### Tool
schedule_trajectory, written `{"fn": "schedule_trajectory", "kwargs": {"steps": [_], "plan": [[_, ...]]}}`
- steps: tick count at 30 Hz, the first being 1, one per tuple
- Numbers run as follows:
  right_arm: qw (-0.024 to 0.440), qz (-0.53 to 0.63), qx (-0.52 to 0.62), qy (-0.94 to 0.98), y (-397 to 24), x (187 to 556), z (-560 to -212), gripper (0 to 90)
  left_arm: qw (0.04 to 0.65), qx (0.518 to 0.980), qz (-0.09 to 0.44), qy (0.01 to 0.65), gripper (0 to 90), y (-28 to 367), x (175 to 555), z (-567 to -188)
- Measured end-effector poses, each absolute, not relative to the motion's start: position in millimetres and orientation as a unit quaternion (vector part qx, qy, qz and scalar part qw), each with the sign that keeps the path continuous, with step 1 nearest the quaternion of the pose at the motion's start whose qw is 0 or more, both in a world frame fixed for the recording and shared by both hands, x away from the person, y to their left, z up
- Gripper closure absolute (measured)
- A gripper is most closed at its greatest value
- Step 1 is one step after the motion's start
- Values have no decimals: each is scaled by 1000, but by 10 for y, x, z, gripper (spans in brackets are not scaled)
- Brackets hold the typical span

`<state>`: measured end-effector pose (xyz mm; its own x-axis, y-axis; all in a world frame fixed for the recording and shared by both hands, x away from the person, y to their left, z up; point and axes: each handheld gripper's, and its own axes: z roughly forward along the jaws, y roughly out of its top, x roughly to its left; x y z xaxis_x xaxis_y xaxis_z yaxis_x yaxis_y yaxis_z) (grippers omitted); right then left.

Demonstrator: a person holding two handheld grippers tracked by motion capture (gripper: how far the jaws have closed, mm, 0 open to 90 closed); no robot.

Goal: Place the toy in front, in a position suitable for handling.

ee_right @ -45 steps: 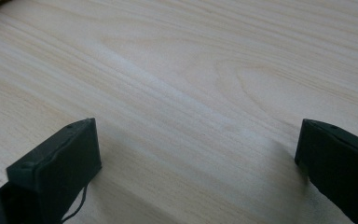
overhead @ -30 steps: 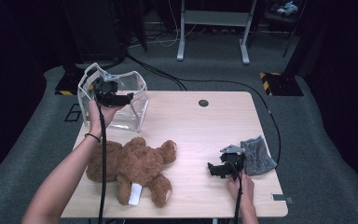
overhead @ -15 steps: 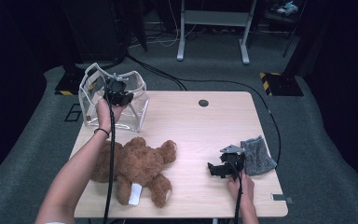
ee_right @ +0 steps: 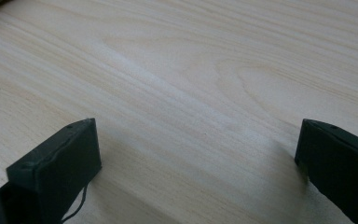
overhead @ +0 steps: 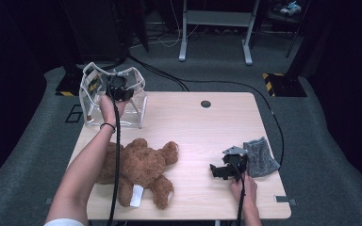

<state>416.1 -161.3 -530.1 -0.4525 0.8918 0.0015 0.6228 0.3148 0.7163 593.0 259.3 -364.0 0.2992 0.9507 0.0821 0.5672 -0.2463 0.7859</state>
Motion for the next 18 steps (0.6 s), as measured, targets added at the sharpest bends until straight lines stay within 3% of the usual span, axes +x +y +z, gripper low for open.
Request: {"fn": "schedule_trajectory", "kwargs": {"steps": [2,5,8,18], "plan": [[203,332,483,785,-1613,4160,-5301,0,332,734,288,518,663,2576,5915,-3634],[203,332,483,785,-1613,4160,-5300,0,339,731,280,521,474,2586,5871,-3627],[203,331,483,785,-1613,4160,-5300,0,346,731,271,521,384,2612,5811,-3619],[203,332,483,785,-1613,4160,-5300,0,382,738,269,486,231,2701,5471,-3399]]}}
